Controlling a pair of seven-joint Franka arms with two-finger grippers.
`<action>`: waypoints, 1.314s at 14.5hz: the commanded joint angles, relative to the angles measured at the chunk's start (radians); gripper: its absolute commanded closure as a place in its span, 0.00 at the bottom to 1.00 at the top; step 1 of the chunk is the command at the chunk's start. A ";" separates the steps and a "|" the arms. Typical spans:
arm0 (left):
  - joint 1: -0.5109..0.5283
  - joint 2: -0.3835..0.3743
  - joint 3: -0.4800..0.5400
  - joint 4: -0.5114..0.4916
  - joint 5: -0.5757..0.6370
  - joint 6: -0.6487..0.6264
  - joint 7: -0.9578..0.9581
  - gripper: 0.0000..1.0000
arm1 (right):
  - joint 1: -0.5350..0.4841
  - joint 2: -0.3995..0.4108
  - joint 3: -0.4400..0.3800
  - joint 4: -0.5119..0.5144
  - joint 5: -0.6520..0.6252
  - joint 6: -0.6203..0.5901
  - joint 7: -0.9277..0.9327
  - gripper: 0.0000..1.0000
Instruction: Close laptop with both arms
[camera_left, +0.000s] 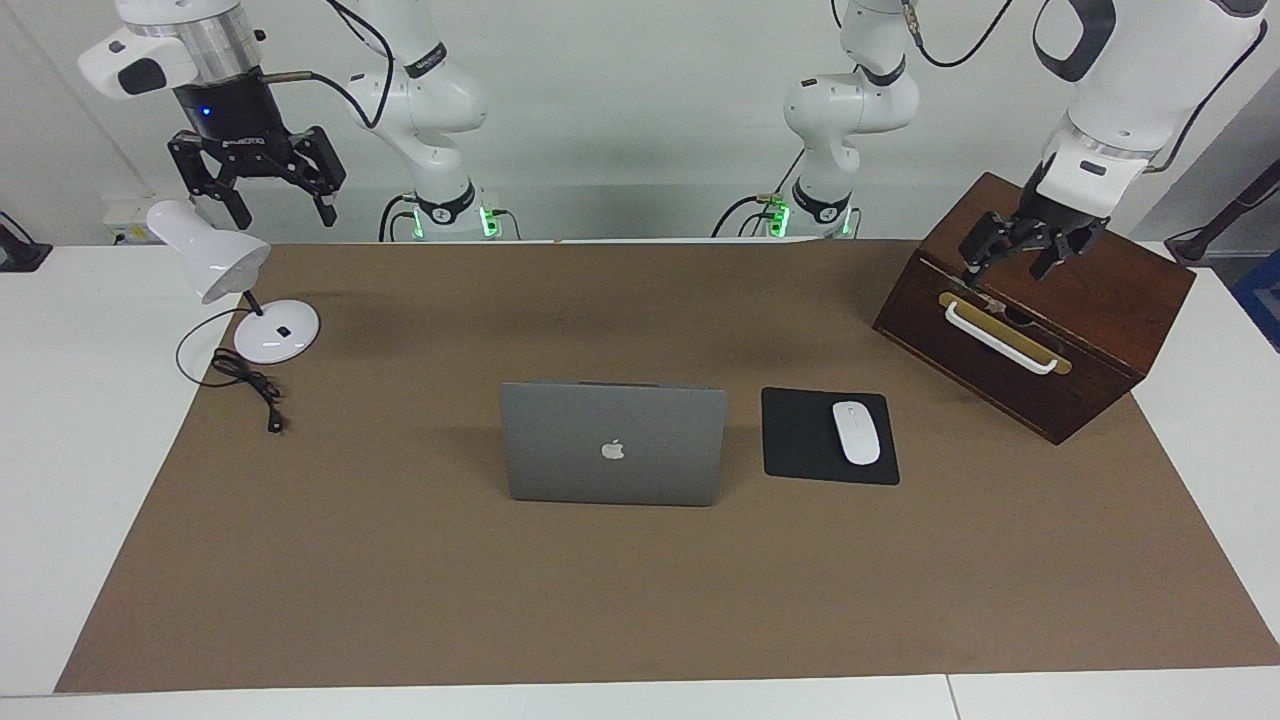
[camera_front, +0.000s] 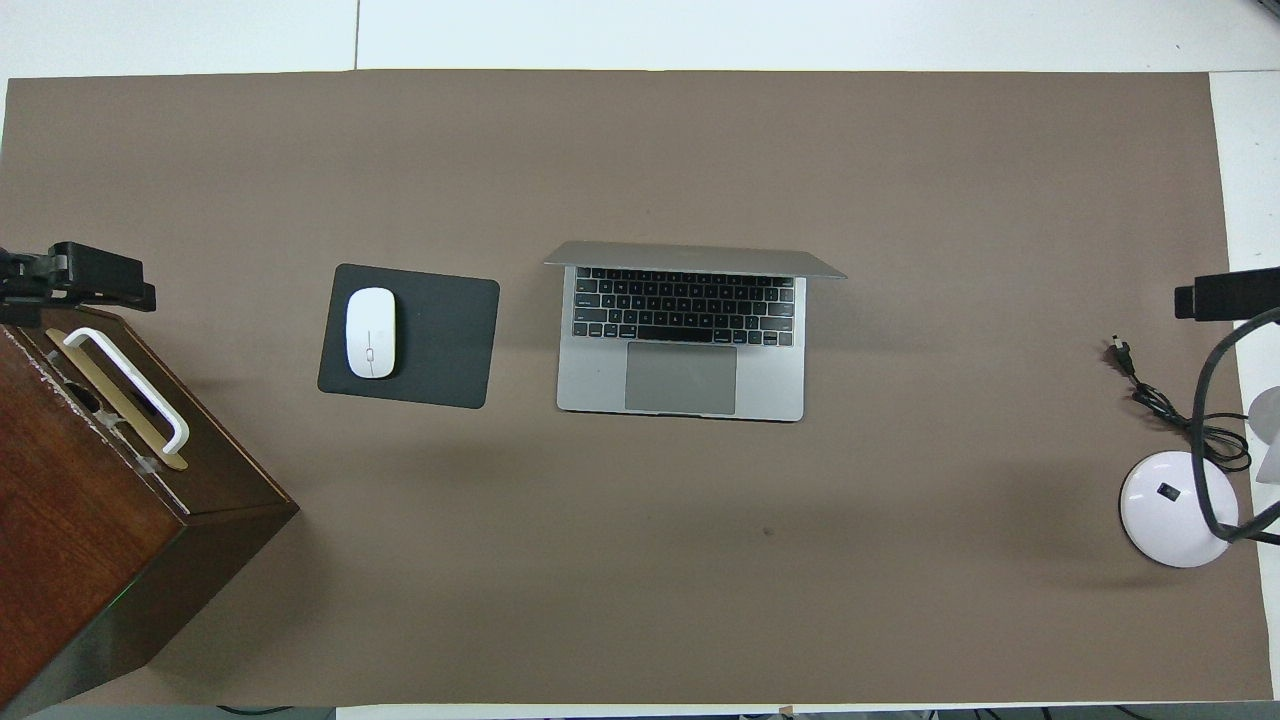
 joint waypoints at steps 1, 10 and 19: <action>0.015 0.014 -0.009 0.023 -0.011 0.011 0.006 0.00 | -0.019 -0.013 0.009 -0.011 0.006 -0.014 -0.019 0.00; 0.004 0.009 -0.024 -0.008 -0.005 0.126 -0.149 0.57 | -0.019 -0.014 0.009 -0.011 0.006 -0.014 -0.019 0.00; -0.013 -0.050 -0.032 -0.100 -0.055 0.054 -0.503 1.00 | -0.021 -0.014 0.009 -0.011 0.006 -0.014 -0.019 0.00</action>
